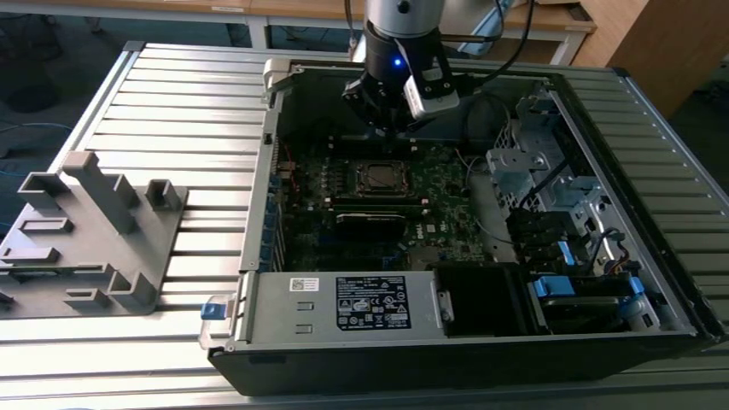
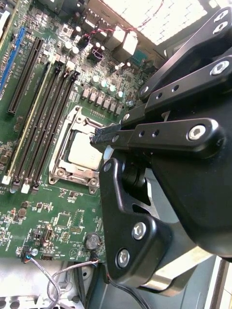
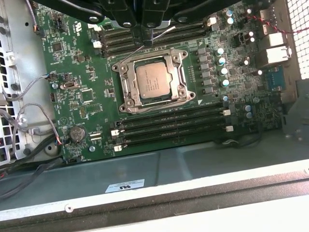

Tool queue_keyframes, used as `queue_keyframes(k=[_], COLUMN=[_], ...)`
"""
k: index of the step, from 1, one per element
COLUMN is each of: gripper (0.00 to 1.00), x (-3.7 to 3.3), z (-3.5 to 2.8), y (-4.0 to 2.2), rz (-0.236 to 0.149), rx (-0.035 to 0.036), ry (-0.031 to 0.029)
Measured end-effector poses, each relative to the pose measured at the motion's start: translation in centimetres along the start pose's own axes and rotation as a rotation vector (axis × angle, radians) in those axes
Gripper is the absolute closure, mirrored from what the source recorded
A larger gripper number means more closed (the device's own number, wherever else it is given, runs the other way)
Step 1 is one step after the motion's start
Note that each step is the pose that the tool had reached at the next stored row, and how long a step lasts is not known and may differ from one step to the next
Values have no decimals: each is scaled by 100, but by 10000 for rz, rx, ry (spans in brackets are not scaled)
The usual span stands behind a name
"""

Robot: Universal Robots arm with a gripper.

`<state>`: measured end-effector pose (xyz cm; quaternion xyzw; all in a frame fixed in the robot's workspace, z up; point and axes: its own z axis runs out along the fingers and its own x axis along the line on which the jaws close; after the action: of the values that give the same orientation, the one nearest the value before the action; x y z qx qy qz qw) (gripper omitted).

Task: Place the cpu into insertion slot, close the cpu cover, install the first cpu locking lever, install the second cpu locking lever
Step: 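Install the second cpu locking lever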

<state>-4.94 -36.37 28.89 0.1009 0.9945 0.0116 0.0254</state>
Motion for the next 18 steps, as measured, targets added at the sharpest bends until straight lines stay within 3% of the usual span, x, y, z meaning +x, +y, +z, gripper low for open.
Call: queue_keyframes(k=[18], gripper=[89], x=[2], z=[36], y=[-1], rz=[0], rx=[-1], ry=[0])
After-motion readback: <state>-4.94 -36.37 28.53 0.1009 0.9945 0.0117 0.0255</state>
